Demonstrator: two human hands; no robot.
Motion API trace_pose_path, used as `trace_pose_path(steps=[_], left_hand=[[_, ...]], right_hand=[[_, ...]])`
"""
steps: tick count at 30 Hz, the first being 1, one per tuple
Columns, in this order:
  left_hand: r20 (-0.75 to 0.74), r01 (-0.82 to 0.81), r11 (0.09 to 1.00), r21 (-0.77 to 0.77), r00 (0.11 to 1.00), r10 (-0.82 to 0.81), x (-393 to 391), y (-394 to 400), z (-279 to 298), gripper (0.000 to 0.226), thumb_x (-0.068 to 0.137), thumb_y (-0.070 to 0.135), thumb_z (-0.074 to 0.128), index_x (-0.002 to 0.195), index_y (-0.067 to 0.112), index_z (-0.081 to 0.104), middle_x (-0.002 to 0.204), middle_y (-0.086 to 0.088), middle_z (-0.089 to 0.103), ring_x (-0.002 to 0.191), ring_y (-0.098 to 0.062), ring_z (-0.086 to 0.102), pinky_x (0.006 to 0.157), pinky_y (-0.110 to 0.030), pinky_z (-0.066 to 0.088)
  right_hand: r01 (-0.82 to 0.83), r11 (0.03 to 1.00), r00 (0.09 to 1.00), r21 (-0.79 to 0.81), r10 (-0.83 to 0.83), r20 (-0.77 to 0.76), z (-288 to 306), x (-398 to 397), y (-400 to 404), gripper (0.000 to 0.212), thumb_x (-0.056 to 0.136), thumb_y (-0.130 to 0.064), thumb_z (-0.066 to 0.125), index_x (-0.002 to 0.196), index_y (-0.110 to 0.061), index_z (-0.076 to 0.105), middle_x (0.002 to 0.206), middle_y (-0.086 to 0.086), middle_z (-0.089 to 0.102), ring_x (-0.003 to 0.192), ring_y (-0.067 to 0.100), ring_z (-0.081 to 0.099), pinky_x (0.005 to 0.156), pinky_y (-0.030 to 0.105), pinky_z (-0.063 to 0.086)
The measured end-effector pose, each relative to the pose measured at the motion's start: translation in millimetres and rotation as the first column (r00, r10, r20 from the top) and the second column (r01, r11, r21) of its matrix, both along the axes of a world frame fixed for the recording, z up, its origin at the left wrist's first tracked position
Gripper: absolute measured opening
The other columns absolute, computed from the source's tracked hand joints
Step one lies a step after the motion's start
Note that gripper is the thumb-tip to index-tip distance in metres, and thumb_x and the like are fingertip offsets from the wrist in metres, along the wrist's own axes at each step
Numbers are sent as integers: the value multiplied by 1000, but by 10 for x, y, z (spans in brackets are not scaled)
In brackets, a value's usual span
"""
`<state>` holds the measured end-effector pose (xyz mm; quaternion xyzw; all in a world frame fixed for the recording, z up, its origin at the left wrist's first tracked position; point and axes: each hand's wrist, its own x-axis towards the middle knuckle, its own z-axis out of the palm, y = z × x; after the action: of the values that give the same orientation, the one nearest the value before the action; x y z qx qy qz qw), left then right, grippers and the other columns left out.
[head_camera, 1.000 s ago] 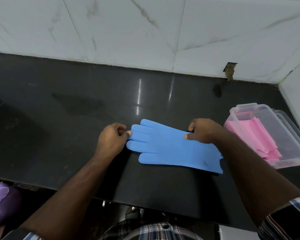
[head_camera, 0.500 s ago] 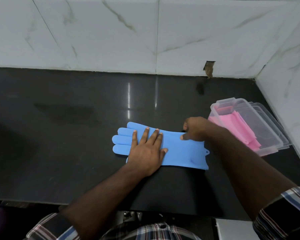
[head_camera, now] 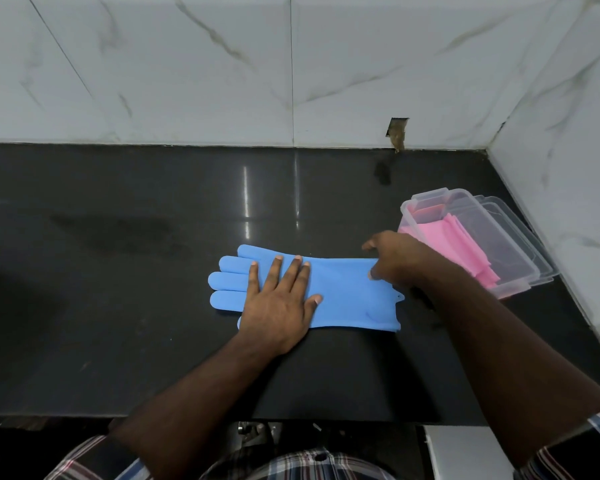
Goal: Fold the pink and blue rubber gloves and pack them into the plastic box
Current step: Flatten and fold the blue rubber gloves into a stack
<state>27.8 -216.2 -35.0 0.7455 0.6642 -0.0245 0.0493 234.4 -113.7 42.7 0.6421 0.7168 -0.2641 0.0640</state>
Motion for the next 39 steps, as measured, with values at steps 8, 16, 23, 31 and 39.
trace_pose_path(steps=[8,16,23,31,39], left_hand=[[4,-9,1000,-4,1000,9,10,3,-5,69,103,59,8,162,25,4,170,7,4,157,-22,-4,122,-58,-11],[10,-19,1000,14,1000,19,25,-22,2,68,103,57,8,162,25,5,170,7,6,157,-22,-2,122,-57,-9],[19,-12,1000,10,1000,12,37,-15,0,68,103,58,9,162,25,4,170,7,5,157,-22,-2,122,-57,-9],[18,-14,1000,9,1000,13,6,-17,-7,68,103,58,9,162,25,6,170,7,6,157,-22,-2,122,-57,-10],[22,-17,1000,0,1000,17,15,-24,13,67,103,57,9,162,26,2,170,7,2,157,-22,-5,122,-56,-11]], right_hand=[[135,978,927,160,-67,-369,6,96,-387,65,97,-15,56,150,-42,30,138,0,56,98,21,65,72,24,52],[188,973,921,132,-128,-369,-175,216,-659,71,91,-25,67,148,-47,31,146,-2,49,110,12,55,96,29,46],[352,936,857,21,-313,-409,-295,304,-777,54,90,-24,69,140,-36,52,142,-1,53,97,6,53,91,27,48],[446,880,647,-162,-442,-621,-329,243,-799,42,87,-15,73,124,-33,65,135,-4,49,102,14,56,86,30,53],[418,689,16,-593,-657,-753,-261,223,-791,49,84,9,65,126,-17,64,124,5,60,91,24,72,68,31,59]])
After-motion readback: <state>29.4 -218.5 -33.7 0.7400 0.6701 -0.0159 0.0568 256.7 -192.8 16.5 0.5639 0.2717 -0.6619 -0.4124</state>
